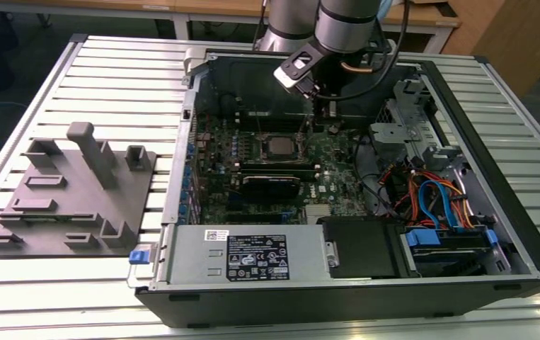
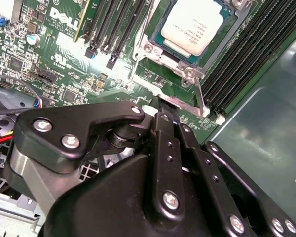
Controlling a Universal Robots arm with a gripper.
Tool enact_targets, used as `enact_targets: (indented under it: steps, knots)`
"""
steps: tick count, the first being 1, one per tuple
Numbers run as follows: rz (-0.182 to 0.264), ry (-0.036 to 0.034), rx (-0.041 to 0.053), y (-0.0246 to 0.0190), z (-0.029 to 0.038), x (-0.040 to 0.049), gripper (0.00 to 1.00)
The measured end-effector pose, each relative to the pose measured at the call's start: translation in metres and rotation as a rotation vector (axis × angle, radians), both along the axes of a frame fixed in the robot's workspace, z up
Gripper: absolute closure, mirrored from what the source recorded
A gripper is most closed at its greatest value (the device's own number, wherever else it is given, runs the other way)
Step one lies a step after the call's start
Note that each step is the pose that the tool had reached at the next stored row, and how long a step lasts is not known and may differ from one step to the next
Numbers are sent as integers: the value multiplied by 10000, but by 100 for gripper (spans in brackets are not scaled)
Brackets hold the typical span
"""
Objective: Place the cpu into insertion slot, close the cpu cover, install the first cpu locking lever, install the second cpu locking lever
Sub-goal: 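Close the cpu cover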
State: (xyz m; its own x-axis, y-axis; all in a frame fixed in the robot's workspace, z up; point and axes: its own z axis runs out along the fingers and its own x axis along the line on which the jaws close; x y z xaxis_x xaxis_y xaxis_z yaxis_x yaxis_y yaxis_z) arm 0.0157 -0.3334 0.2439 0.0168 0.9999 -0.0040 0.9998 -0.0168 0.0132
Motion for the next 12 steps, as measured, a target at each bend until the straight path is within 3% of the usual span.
enact_targets:
  steps: [12]
  knots:
    - [-1, 0, 0, 0, 0, -13, 90]
